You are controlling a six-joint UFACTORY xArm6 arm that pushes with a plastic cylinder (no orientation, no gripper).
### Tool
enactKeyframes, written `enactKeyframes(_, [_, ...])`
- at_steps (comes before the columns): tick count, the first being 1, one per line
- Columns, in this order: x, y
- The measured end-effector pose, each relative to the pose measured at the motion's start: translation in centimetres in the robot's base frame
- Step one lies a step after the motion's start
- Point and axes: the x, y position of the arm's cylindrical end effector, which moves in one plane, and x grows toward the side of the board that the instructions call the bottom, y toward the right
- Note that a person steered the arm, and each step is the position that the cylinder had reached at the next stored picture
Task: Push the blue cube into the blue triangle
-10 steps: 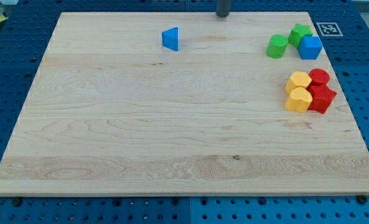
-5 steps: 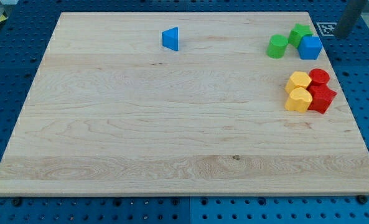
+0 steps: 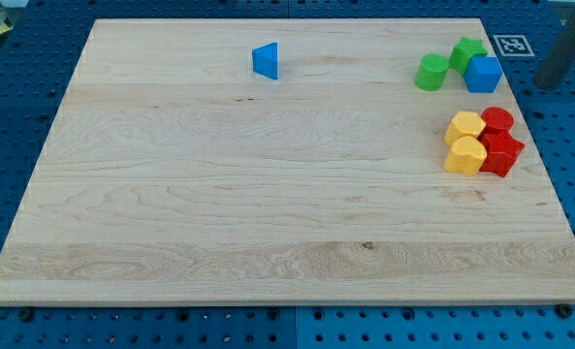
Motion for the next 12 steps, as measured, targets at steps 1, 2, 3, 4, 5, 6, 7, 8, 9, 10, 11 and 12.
enactKeyframes(1, [-1.0, -3.5])
enactKeyframes(2, [-0.5, -8.8])
enactKeyframes(3, [0.5, -12.5])
enactKeyframes(4, [2.0, -13.3])
enactKeyframes(5, [1.6, -10.6])
enactKeyframes(6, [3.8, -9.5])
enactKeyframes(7, [4.7, -12.6])
enactKeyframes(8, [4.7, -18.4])
enactKeyframes(9, [4.7, -23.7])
enactKeyframes(10, [4.7, -25.8])
enactKeyframes(11, [5.4, -21.9])
enactKeyframes(12, [5.6, -16.5])
